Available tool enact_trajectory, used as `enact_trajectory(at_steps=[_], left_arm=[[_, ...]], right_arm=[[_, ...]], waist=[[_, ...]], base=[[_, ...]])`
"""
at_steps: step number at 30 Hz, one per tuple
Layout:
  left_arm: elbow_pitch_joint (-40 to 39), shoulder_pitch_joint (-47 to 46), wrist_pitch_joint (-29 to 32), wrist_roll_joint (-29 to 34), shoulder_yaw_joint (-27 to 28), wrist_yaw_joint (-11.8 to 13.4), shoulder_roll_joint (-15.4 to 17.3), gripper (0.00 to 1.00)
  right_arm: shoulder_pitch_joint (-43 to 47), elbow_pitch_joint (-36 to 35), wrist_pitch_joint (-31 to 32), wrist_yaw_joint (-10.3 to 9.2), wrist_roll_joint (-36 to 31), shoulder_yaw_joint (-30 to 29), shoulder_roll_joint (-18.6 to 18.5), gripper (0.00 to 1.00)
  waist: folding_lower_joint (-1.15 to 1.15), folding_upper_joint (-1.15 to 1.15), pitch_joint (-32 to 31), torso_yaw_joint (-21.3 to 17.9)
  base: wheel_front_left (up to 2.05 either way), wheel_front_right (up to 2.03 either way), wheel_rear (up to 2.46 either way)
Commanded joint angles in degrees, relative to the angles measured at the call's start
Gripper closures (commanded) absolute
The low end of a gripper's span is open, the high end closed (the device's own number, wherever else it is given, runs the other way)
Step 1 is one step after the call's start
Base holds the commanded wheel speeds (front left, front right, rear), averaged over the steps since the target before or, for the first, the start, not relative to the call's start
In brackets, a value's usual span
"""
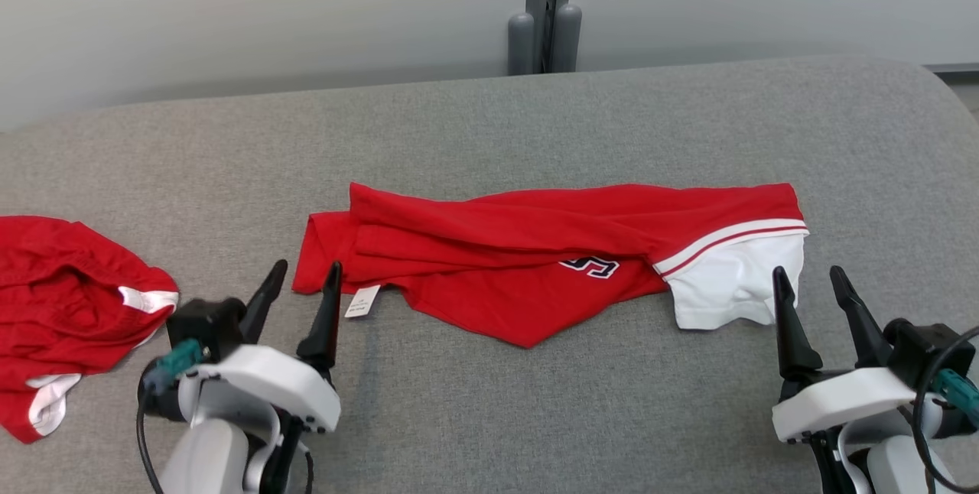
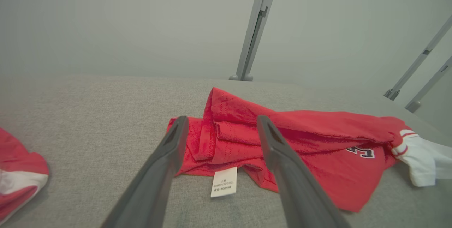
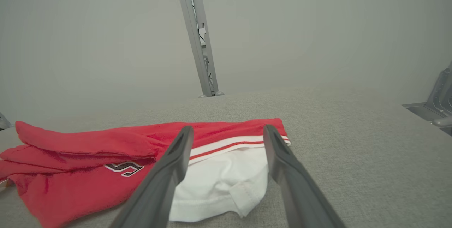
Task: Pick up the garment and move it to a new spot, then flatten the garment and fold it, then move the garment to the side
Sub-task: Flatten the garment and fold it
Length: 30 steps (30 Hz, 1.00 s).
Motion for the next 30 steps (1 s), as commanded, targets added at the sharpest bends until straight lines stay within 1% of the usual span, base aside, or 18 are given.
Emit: enact_trajectory(at_steps=[1,5,11,15,17,22,23,30], left_arm=[[1.1,-2.1,1.1,-0.6,-0.1,-0.3,0.7,0.0],[5.3,-7.1,5.6,-1.5,-0.7,-0.8,2.0,0.0],[9.8,-13.2,10.7,-4.7,-2.0,-1.7,4.3,0.0],[11.4,-16.7,14.7,-7.6,-4.3,-1.8,6.0,0.0],[11.9,-18.3,16.2,-8.6,-6.3,-1.9,6.8,0.0],[14.0,-23.0,19.6,-11.8,-10.4,-1.9,7.1,0.0],[15.2,-25.1,20.6,-12.9,-11.7,-1.9,7.5,0.0],[20.1,-30.4,22.5,-15.9,-13.8,-1.9,7.9,0.0]], right_arm=[[-1.0,0.9,-0.2,0.14,0.5,0.1,-0.4,0.0],[-4.2,5.7,0.2,0.14,1.8,0.0,-0.6,0.0],[-8.8,11.9,4.1,0.14,4.5,-0.1,-0.3,0.0],[-11.5,15.0,6.6,0.14,6.4,-0.2,-0.2,0.0],[-13.0,16.5,7.4,0.14,7.0,-0.6,-0.2,0.0],[-15.9,19.4,8.9,0.14,9.0,-0.8,0.1,0.0],[-16.9,20.3,9.5,0.14,10.1,-0.5,0.2,0.0],[-19.4,22.8,11.8,0.14,13.3,1.1,0.4,0.0]], waist=[[0.0,0.0,0.7,-0.3],[0.0,0.0,1.8,-0.8],[0.0,0.0,3.3,-1.9],[0.0,0.0,4.9,-2.4],[0.0,0.0,5.8,-2.4],[0.0,0.0,8.0,-2.2],[0.0,0.0,8.8,-2.2],[0.0,0.0,10.8,-2.3]], base=[[0.0,0.0,0.0],[0.0,0.0,0.0],[0.0,0.0,0.0],[0.0,0.0,0.0],[0.0,0.0,0.0],[0.0,0.0,0.0],[0.0,0.0,0.0],[0.0,0.0,0.0]])
